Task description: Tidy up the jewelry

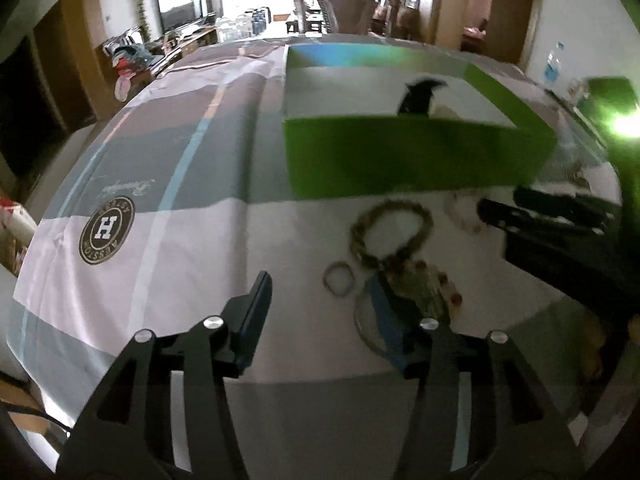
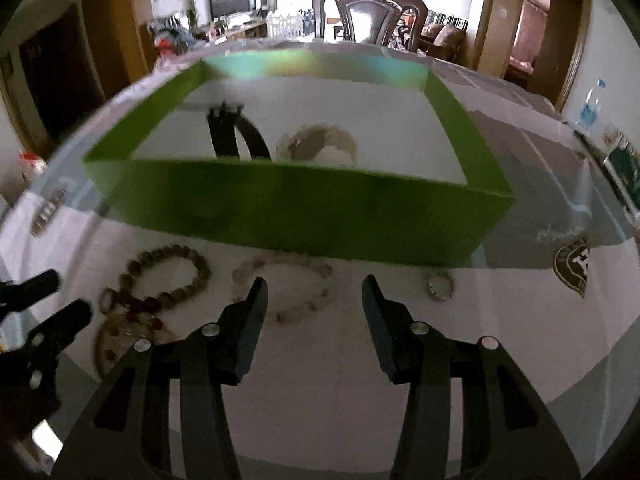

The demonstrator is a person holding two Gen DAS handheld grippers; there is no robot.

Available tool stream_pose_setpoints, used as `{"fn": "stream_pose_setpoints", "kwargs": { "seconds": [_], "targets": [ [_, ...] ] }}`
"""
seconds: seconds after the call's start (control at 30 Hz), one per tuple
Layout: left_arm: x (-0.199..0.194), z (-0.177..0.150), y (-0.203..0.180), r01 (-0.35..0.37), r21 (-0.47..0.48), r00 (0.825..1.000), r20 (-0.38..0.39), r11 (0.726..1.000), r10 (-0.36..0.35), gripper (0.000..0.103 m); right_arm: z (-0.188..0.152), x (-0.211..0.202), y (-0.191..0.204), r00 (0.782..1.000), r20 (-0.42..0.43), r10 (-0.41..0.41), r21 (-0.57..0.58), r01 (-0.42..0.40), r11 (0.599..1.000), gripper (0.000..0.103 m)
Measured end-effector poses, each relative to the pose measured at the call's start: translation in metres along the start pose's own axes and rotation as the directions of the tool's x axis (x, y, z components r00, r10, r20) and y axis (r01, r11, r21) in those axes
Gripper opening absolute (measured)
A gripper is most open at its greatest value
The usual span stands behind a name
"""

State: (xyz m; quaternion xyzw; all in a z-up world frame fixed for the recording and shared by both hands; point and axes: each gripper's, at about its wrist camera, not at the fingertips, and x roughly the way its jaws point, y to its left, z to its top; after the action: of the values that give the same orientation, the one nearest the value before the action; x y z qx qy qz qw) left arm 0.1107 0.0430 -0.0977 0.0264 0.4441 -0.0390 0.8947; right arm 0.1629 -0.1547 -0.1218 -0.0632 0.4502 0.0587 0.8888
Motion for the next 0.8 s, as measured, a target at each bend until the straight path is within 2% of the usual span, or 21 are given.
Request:
{"fn": "stream_pose_setpoints", "kwargs": {
  "seconds": [0.17, 0.33, 0.43, 0.5, 0.53, 0.6, 0.67, 0.8],
  "targets": [
    [-0.003, -0.01, -0.004, 0.015, 0.026, 1.0, -0.003, 1.0, -0.015, 0.053, -0.021, -0.011, -0.014, 1.0, -0.011, -0.004, 0.009, 0.004, 1.0, 0.052],
    [-0.013, -0.007, -0.028, 0.078, 0.064, 0.996, 0.03, 0.995, -0.08, 0.053, -0.041, -0.033, -0.044, 1.0, 0.029, -0.005, 0.09, 0.002, 0.996, 0.052],
    [-0.007, -0.004, -0.043, 0.084, 0.092, 0.996, 0.02, 0.992, -0.086, 0.051, -0.048, -0.039, -0.057, 0.999, 0.039, -0.013, 0.133, 0.008, 0.991, 0.052],
    [0.002, -0.002, -0.05, 0.093, 0.095, 0.996, -0.002, 0.991, -0.093, 0.043, -0.051, -0.041, -0.058, 0.999, 0.041, -0.009, 0.135, 0.003, 0.991, 0.052],
    [0.006, -0.002, -0.051, 0.099, 0.093, 0.995, -0.012, 0.991, -0.098, 0.028, -0.052, -0.041, -0.057, 0.999, 0.04, -0.011, 0.134, 0.006, 0.991, 0.052],
    [0.011, 0.0, -0.053, 0.105, 0.083, 0.994, -0.016, 0.991, -0.104, 0.016, -0.057, -0.041, -0.058, 0.999, 0.034, -0.016, 0.133, 0.011, 0.991, 0.052],
    [0.01, 0.002, -0.05, 0.115, 0.065, 0.993, -0.012, 0.991, -0.114, 0.014, -0.058, -0.039, -0.057, 1.0, 0.028, -0.008, 0.135, 0.004, 0.991, 0.052],
    [-0.009, 0.003, -0.037, 0.119, 0.056, 0.992, 0.037, 0.991, -0.121, 0.001, -0.058, -0.036, -0.056, 1.0, 0.018, 0.002, 0.139, -0.005, 0.99, 0.052]
  ]
}}
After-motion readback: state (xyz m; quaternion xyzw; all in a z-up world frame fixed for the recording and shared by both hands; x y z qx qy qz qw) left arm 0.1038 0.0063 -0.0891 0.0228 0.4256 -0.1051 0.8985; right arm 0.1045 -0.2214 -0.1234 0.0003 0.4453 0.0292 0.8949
